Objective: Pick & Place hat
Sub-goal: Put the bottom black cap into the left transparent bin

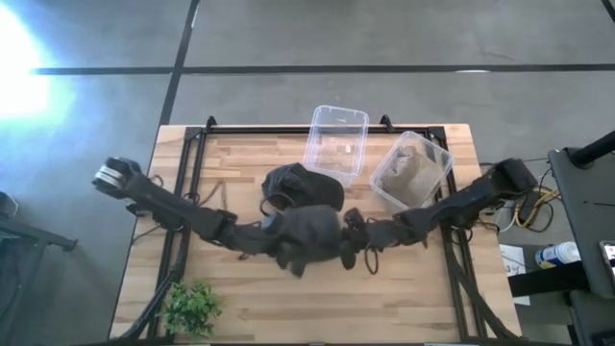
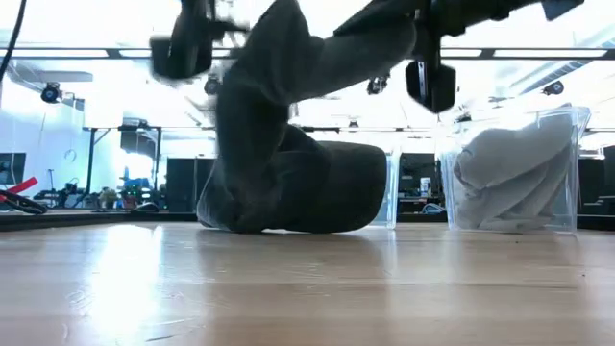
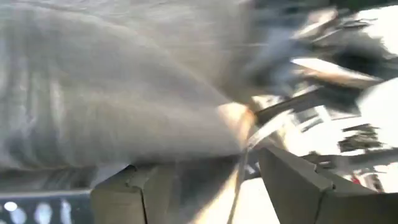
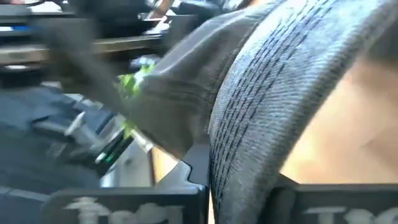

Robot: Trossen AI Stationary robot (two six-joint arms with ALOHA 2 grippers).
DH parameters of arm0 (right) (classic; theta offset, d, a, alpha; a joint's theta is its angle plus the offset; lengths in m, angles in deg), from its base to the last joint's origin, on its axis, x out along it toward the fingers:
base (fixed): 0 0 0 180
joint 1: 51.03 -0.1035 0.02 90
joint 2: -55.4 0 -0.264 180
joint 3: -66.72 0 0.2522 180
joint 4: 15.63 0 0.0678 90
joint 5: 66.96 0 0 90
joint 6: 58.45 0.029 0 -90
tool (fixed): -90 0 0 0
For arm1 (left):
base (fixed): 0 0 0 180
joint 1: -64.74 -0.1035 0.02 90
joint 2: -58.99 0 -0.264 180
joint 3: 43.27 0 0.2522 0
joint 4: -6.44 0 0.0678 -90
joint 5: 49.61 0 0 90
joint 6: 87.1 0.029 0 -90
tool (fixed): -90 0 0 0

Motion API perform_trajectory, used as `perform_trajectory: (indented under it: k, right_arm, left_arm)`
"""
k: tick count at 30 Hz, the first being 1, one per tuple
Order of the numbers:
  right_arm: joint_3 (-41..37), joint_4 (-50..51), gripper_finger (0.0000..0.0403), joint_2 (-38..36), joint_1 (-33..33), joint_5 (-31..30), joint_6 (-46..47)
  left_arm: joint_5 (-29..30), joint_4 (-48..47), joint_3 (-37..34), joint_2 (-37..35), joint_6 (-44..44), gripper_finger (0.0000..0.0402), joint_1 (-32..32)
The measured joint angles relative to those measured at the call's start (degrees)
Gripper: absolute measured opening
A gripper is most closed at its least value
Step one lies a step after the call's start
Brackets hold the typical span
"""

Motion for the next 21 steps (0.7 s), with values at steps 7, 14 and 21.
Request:
perform_trajectory:
  k: [7,14,21]
  right_arm:
    - [-0.13,14.51,0.0014,-13.94,0.2,-15.57,-6.35]
    - [0.73,14.69,0.0013,-23.75,0.58,-31.47,-17.01]
    - [6.04,25.15,0.0013,-25.7,8.09,-38.17,-17.95]
  left_arm:
    - [6.13,5.38,0.25,-9.12,15.69,0.0225,2.93]
    - [10.08,4.59,0.21,-12.32,19.73,0.0225,3.54]
    - [10.18,3.69,0.15,-11.75,19.48,0.0225,3.57]
